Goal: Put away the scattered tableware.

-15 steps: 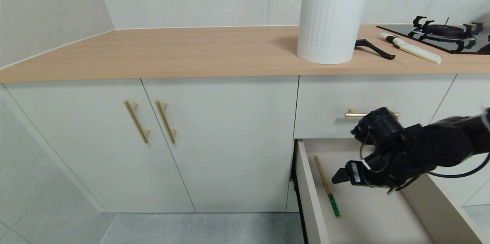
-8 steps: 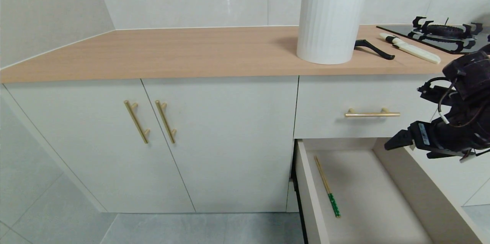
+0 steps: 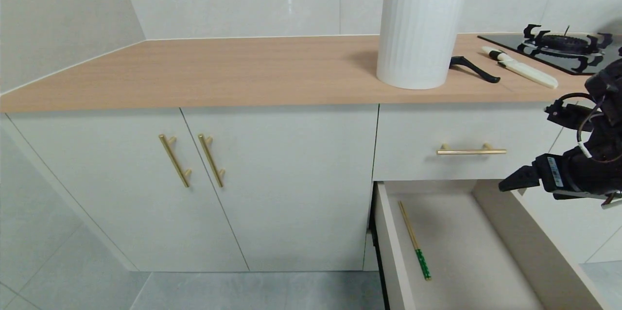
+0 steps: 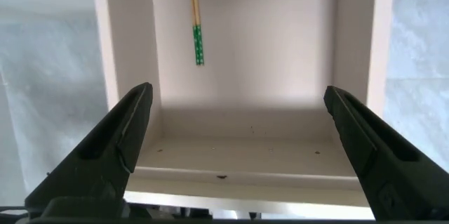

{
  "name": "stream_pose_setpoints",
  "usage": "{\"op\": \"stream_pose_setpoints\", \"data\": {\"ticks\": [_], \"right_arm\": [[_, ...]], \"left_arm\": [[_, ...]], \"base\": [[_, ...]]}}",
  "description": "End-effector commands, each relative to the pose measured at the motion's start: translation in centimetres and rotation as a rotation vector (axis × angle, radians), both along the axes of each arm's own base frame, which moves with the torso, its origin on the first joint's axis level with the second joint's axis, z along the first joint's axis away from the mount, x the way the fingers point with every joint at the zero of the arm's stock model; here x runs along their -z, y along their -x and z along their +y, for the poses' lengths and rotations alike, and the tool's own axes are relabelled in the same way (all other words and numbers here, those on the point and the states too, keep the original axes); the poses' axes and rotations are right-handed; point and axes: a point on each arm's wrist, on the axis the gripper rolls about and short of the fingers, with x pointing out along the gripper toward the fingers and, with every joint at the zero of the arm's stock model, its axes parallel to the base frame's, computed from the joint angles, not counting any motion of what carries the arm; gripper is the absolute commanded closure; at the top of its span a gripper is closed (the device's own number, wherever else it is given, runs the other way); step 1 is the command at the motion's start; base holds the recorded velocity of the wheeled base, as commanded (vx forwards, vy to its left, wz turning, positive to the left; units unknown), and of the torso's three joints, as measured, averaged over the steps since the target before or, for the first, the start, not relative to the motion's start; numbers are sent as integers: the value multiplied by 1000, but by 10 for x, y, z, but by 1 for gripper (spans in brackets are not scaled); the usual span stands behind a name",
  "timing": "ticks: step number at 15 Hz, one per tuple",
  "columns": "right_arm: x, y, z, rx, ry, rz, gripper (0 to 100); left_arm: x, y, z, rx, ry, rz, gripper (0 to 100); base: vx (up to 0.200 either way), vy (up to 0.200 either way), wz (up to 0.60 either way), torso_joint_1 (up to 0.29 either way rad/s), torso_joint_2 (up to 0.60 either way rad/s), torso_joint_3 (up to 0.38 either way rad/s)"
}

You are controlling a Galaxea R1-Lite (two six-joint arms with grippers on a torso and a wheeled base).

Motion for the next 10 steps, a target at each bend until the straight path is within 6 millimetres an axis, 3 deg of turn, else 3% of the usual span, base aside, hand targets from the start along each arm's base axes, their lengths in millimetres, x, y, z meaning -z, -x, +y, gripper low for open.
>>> {"op": "stream_pose_setpoints", "data": {"ticks": [1,5,10], "right_arm": [[0,0,0,-7,7,-3,0],[3,1,0,-9,13,7,0],[5,1,3,-27,20,15,0]], "left_arm": [[0,0,0,0,0,0,0],[0,0,0,0,0,0,0],[0,0,0,0,0,0,0]], "base": [[0,0,0,144,-242,-271],[0,0,0,84,-519,-276],[0,0,0,256,-474,-277]]}}
